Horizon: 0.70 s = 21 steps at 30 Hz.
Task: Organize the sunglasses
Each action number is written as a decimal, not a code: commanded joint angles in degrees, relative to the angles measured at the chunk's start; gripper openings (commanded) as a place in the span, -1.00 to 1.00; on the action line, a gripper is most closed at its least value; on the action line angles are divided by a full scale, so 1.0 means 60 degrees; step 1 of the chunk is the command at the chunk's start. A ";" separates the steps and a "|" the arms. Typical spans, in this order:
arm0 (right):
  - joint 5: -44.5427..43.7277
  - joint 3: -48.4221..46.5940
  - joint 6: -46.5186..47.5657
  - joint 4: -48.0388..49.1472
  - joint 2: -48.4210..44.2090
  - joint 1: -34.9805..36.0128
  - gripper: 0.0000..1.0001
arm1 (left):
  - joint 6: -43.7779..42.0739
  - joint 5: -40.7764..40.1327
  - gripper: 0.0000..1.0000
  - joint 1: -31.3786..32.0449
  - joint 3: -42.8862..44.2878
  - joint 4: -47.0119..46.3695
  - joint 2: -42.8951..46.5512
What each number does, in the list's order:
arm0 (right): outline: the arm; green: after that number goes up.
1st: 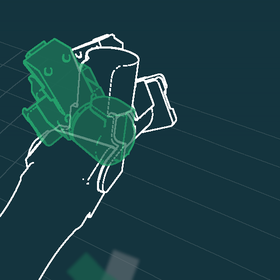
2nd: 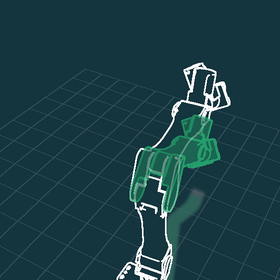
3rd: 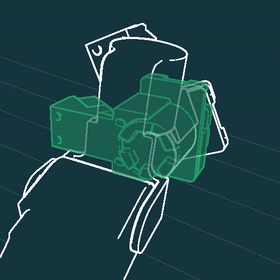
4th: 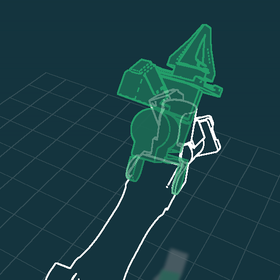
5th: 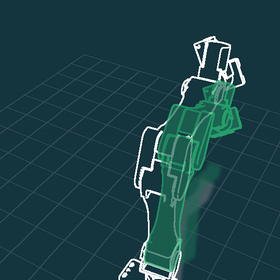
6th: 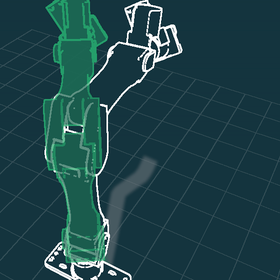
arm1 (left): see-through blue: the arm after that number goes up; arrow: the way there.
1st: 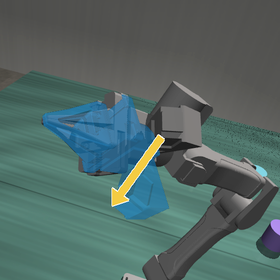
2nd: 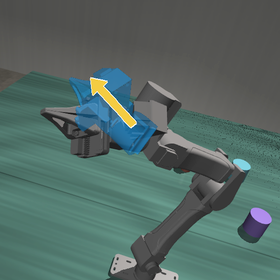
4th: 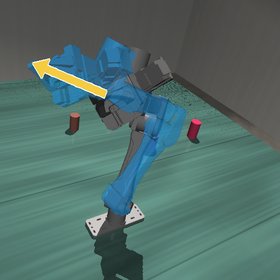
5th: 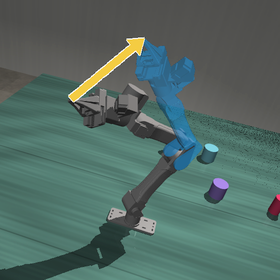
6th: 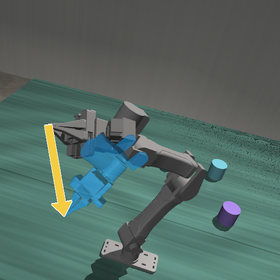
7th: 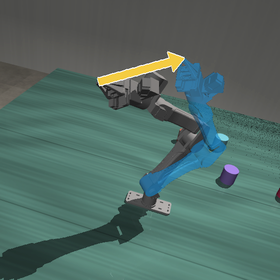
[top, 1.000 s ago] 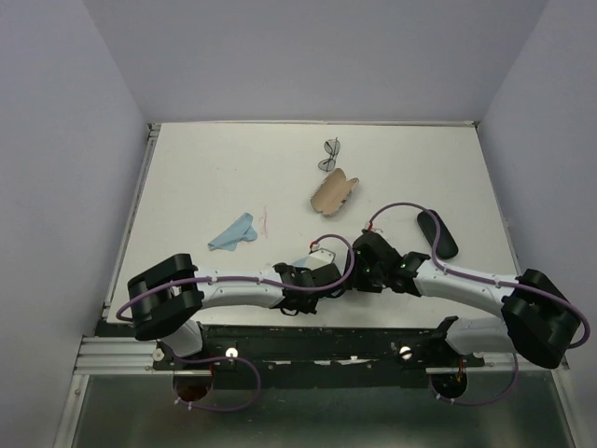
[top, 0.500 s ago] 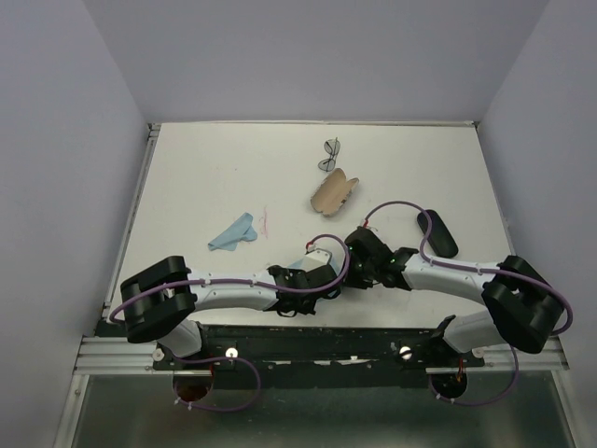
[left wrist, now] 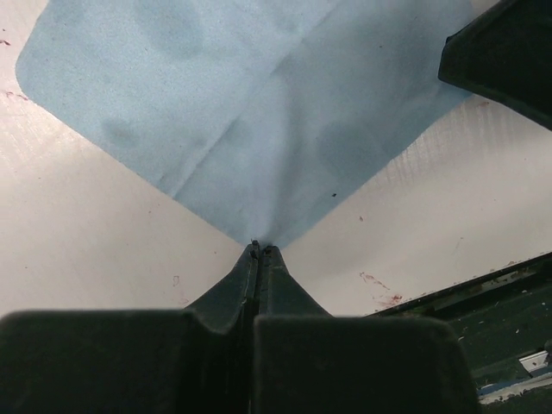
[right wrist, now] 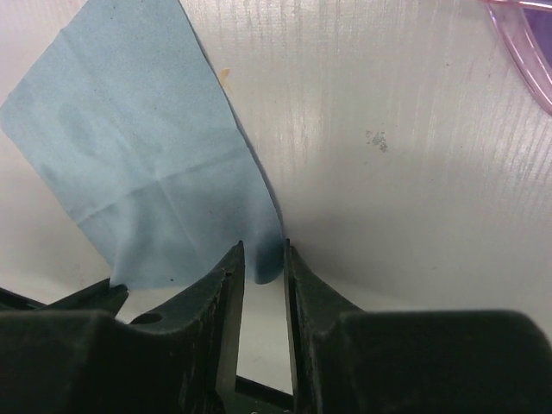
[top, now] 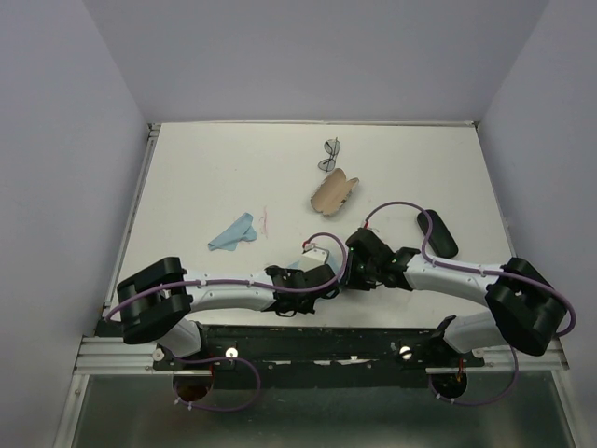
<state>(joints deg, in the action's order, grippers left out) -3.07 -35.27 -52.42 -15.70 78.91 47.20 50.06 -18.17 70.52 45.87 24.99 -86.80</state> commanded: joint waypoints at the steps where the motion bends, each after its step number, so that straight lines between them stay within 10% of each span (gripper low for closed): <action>1: 0.0218 0.0179 0.0446 -0.0476 0.0060 0.0058 -0.38 | 0.0138 -0.0457 -1.00 0.0053 -0.0042 0.0155 0.0230; 11: 0.0277 -0.0084 0.0461 -0.0532 -0.0217 0.0058 -0.94 | 0.0051 -0.0517 -1.00 0.0053 -0.0100 0.0010 0.0536; 21: 0.1052 -0.0904 0.0959 -0.1586 -0.1491 0.0058 -0.99 | -0.0931 0.0522 -1.00 0.0185 0.0105 0.0170 0.1736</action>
<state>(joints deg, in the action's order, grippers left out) -0.84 -38.26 -48.10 -20.95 73.14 47.20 47.77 -18.98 70.76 45.80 25.54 -80.97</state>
